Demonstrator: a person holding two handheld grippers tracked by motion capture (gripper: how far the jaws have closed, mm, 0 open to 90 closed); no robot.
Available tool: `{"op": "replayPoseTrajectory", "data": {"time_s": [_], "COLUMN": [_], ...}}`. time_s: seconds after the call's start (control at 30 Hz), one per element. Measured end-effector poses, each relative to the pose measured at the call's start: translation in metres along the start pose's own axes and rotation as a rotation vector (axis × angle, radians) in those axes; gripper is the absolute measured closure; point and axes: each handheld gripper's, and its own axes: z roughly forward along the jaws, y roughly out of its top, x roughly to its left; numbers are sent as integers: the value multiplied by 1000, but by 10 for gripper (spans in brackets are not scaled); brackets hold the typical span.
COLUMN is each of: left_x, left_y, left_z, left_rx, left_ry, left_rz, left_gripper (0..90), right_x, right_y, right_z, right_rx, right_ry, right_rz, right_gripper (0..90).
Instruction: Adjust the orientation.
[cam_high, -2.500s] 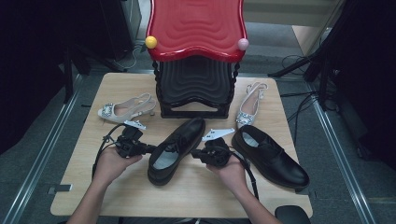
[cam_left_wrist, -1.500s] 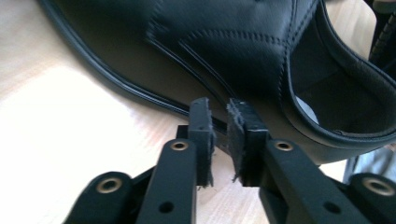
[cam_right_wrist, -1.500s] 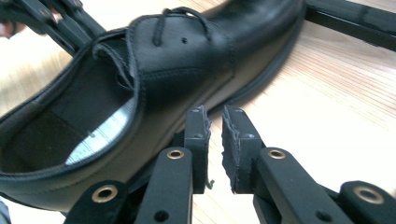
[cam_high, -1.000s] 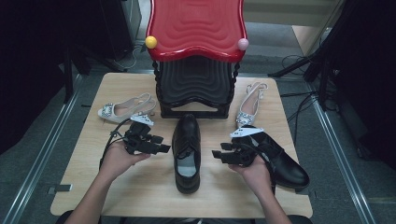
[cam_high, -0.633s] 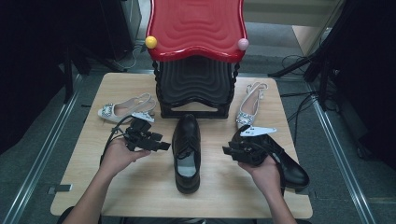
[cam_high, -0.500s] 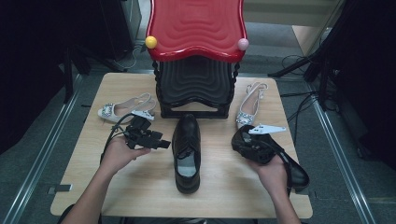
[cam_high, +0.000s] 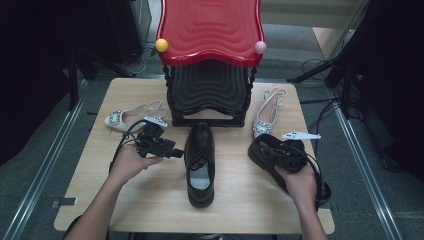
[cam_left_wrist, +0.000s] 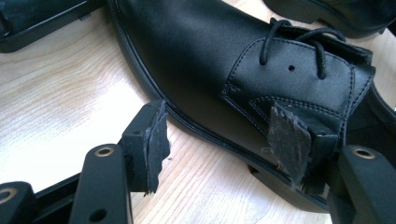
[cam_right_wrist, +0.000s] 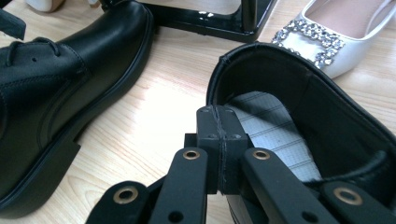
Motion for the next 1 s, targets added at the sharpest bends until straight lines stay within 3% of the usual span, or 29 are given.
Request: {"op": "replayPoseTrajectory", "data": {"time_s": [0.47, 0.7, 0.8, 1.0], "left_x": [3, 3, 5, 5], "left_y": [-6, -10, -11, -12], "left_z": [-3, -5, -8, -10], "left_rx": [-1, -3, -8, -20], "left_ry": [5, 18, 21, 21], "left_rz": [-12, -15, -21, -24], "left_gripper": [382, 380, 379, 379], "right_x": [-6, -12, -9, -3], "right_y": [4, 1, 1, -2], "right_z": [10, 22, 22, 21], "right_rx": [0, 32, 38, 54], "right_ry": [-26, -10, -17, 21], "right_rz": [14, 47, 30, 27], "right_gripper": [900, 900, 900, 900]}}
